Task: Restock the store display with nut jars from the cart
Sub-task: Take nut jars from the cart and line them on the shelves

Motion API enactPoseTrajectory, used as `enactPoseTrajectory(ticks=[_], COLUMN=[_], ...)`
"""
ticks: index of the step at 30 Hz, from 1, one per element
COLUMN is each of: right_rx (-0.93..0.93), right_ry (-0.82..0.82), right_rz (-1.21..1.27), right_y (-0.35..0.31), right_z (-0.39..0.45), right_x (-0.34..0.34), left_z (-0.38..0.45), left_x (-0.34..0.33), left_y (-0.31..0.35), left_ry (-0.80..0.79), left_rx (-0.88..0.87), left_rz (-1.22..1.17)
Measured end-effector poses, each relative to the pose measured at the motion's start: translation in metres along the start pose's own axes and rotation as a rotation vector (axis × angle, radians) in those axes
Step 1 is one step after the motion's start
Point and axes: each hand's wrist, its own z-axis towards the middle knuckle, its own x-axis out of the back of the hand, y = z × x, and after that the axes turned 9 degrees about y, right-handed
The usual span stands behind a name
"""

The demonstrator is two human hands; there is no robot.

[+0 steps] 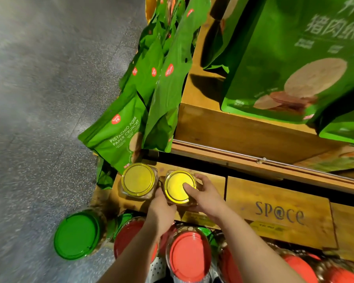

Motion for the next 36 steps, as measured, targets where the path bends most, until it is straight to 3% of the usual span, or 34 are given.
enactPoseTrajectory(ticks=[10, 18, 28, 36], right_rx=[-0.007, 0.039, 0.244, 0.346], right_ry=[0.005, 0.111, 0.236, 0.410], right_rz=[-0.040, -0.231, -0.418, -0.594], right_y=[-0.012, -0.028, -0.058, -0.060], right_z=[-0.011, -0.031, -0.142, -0.251], right_x=[-0.002, 0.004, 0.054, 0.127], left_z=[-0.012, -0.046, -0.127, -0.224], left_x=[0.011, 0.042, 0.092, 0.070], left_y=[0.013, 0.035, 0.096, 0.157], left_ry=[0.049, -0.016, 0.018, 0.035], left_rx=[-0.020, 0.020, -0.427, -0.801], left_rz=[0.095, 0.200, 0.590, 0.767])
